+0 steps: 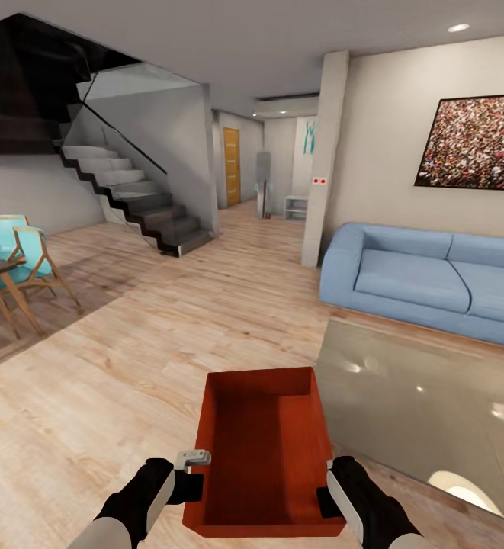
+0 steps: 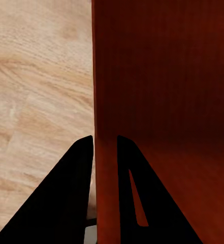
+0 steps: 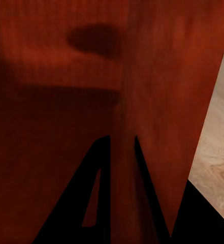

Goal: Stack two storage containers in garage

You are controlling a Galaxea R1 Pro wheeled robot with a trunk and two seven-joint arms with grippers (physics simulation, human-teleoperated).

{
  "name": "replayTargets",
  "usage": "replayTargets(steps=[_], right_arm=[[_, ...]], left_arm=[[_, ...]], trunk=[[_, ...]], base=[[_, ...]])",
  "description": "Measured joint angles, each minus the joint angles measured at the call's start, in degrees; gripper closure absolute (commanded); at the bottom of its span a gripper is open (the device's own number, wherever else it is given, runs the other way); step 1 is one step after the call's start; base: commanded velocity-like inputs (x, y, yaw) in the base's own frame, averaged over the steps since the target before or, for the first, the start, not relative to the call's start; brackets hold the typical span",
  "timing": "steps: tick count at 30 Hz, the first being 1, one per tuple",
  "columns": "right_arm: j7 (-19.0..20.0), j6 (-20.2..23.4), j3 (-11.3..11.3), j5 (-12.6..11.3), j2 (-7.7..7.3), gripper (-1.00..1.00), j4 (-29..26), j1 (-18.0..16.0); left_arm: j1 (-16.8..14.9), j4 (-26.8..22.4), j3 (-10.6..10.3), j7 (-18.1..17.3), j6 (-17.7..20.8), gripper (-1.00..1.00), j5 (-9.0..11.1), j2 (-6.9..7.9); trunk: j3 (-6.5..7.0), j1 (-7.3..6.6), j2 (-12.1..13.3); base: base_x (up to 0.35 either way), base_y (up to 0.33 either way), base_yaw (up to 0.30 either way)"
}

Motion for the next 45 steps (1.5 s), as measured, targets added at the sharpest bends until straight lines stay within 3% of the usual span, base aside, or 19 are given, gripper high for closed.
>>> replayTargets(steps=[45], right_arm=[[-0.01,0.04,-0.01,0.01,0.01,1.0,-0.01,0.0]], left_arm=[[0.0,0.01,0.01,-0.01,0.01,1.0,-0.02,0.0]], trunk=[[0.0,0.0,0.0]], base=[[0.238,0.218,0.0]])
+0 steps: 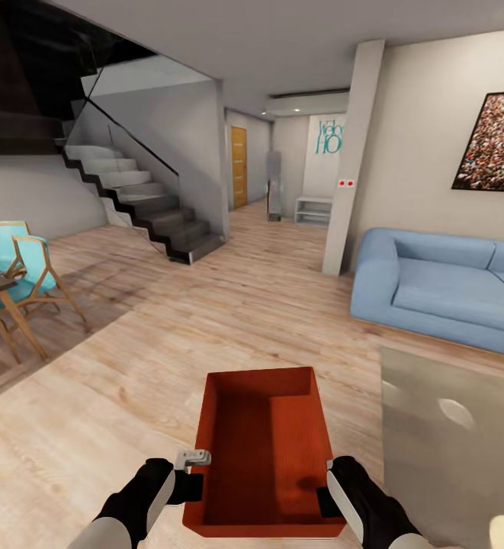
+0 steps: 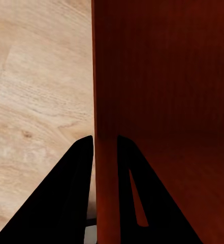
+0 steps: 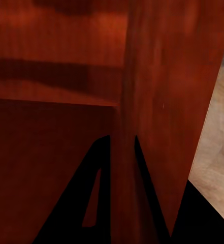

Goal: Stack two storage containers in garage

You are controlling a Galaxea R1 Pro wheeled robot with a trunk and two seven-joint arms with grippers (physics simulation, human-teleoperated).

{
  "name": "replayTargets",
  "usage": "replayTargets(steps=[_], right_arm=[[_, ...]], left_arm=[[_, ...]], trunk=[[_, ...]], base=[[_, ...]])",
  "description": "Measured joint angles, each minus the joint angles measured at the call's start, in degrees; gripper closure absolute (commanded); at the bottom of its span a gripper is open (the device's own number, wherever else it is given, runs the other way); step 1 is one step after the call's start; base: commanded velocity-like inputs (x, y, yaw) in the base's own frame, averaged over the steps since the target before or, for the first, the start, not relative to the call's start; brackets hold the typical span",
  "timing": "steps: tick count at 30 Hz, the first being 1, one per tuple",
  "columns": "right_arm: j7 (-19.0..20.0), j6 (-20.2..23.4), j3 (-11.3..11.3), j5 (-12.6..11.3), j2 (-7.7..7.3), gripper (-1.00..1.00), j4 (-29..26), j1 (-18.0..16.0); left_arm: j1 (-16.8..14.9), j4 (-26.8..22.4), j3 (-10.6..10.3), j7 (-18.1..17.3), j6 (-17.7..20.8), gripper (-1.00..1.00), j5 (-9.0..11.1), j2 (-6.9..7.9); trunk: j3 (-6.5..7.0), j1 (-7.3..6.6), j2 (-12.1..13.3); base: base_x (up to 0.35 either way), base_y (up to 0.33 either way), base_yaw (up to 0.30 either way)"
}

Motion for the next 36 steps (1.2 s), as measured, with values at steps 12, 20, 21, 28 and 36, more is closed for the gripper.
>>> replayTargets(steps=[12,20,21,28,36], right_arm=[[-0.01,0.07,-0.02,0.03,-0.01,1.0,-0.07,0.01],[-0.02,0.08,-0.03,0.04,0.0,1.0,-0.08,0.01],[-0.02,0.08,-0.03,0.04,0.0,1.0,-0.08,0.01],[-0.02,0.05,-0.04,0.02,0.0,1.0,-0.04,0.02],[-0.02,0.04,-0.02,0.01,0.01,1.0,0.0,0.0]], left_arm=[[0.0,0.02,-0.01,-0.01,-0.01,1.0,0.05,0.0],[-0.01,0.02,0.0,-0.02,-0.02,1.0,0.04,0.0],[-0.01,0.02,0.0,-0.02,-0.03,1.0,0.03,0.0],[-0.01,0.04,0.0,-0.02,-0.03,1.0,-0.01,-0.01],[0.0,0.05,0.01,-0.02,-0.02,1.0,0.0,0.0]], trunk=[[0.0,0.0,0.0],[0.0,0.0,0.0],[0.0,0.0,0.0],[0.0,0.0,0.0],[0.0,0.0,0.0]], base=[[0.266,0.132,0.0],[0.272,0.014,-0.031],[0.273,0.001,-0.138],[0.273,0.0,-0.2],[0.273,0.0,-0.026]])
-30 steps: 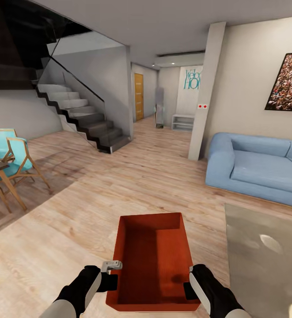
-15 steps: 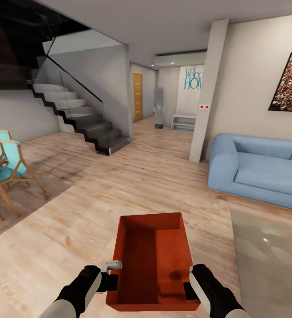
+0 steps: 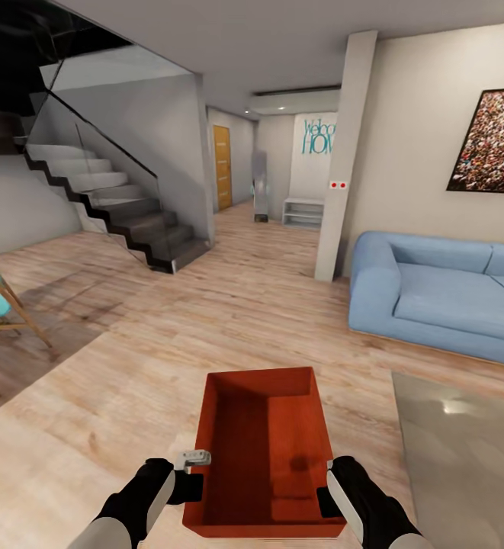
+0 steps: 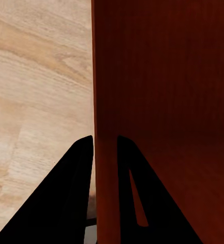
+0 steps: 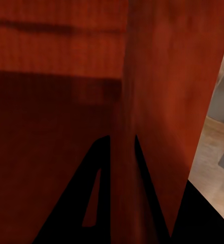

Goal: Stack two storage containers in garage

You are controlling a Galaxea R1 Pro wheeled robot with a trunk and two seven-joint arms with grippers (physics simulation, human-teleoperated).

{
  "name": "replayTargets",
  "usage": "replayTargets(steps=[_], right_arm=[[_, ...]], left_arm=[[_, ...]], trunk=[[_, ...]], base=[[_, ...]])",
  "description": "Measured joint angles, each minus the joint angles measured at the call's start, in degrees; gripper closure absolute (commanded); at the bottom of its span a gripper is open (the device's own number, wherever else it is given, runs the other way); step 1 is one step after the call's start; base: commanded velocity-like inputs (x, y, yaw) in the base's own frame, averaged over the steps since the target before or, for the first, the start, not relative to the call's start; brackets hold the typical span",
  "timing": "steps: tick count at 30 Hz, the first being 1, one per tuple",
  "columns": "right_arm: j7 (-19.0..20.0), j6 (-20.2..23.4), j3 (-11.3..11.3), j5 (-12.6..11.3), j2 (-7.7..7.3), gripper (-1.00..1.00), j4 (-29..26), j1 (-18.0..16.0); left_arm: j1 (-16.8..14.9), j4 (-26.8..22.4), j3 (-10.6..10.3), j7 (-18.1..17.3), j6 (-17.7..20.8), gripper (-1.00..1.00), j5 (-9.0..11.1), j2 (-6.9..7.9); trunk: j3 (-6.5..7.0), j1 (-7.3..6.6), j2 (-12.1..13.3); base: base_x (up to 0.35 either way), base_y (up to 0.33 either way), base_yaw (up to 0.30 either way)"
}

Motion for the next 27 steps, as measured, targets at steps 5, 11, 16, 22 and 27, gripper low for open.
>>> replayTargets(steps=[5,11,16,22,27], right_arm=[[0.0,-0.02,-0.01,0.0,0.0,1.0,-0.01,0.02],[0.0,-0.02,0.0,0.0,0.0,1.0,0.0,0.01],[0.0,-0.01,0.0,0.0,0.0,1.0,-0.01,0.0],[0.01,-0.01,0.01,0.01,0.0,1.0,0.0,-0.01],[0.01,-0.02,0.01,0.01,0.0,1.0,-0.01,0.0]], left_arm=[[0.0,-0.01,-0.01,0.0,0.0,1.0,-0.01,0.0],[0.0,-0.02,-0.01,0.0,0.0,1.0,0.0,0.0],[0.0,-0.02,-0.01,0.0,0.0,1.0,0.0,0.0],[0.0,-0.01,0.01,0.01,0.0,1.0,0.01,0.0],[0.0,-0.04,0.0,0.01,0.01,1.0,0.0,0.0]], trunk=[[0.0,0.0,0.0],[0.0,0.0,0.0],[0.0,0.0,0.0],[0.0,0.0,0.0],[0.0,0.0,0.0]], base=[[0.274,0.0,-0.001],[0.274,0.0,0.0],[0.276,0.0,0.0],[0.306,0.063,0.0],[0.317,0.094,0.0]])
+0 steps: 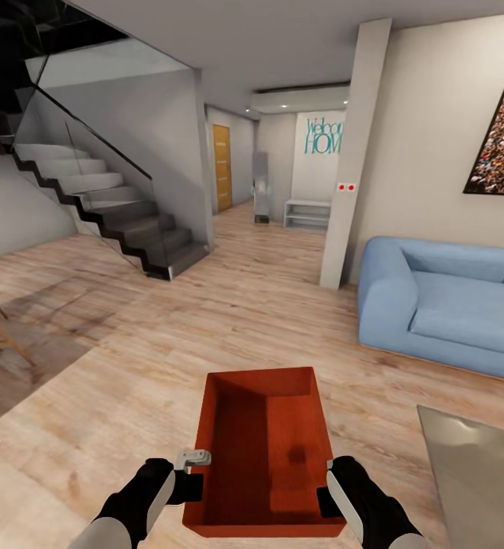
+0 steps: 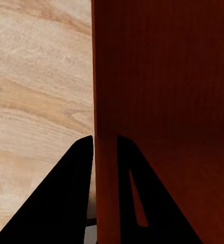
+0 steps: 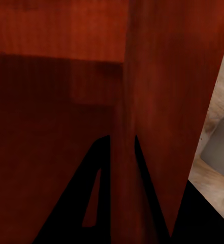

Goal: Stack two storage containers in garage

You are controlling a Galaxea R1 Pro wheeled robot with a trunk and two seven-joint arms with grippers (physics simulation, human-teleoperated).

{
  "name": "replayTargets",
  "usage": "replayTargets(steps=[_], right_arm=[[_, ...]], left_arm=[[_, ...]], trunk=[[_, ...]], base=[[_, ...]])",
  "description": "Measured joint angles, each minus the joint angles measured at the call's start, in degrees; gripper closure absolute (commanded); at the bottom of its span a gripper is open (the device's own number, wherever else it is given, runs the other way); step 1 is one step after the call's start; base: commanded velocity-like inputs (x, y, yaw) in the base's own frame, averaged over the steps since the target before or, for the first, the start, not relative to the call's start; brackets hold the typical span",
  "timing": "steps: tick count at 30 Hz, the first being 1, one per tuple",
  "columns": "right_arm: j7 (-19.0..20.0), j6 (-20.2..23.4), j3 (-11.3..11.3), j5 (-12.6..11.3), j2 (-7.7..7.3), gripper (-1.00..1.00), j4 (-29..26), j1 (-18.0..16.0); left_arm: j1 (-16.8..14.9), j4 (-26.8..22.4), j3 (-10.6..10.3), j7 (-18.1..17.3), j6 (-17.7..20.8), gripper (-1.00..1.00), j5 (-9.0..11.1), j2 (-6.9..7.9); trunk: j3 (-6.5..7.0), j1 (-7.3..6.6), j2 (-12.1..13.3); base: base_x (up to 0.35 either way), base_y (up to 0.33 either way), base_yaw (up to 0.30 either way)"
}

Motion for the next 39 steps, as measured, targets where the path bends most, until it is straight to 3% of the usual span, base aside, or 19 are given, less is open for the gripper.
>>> replayTargets(steps=[22,39], right_arm=[[0.0,0.03,0.0,0.0,-0.01,1.0,-0.01,0.0],[0.0,0.01,0.0,0.01,0.0,1.0,0.0,-0.01]], left_arm=[[-0.01,0.03,0.01,0.0,-0.01,1.0,0.03,0.0],[0.0,0.02,0.01,0.02,0.0,1.0,0.04,0.0]], trunk=[[0.0,0.0,0.0],[0.0,0.0,0.0]], base=[[0.318,0.1,-0.005],[0.318,0.11,-0.174]])
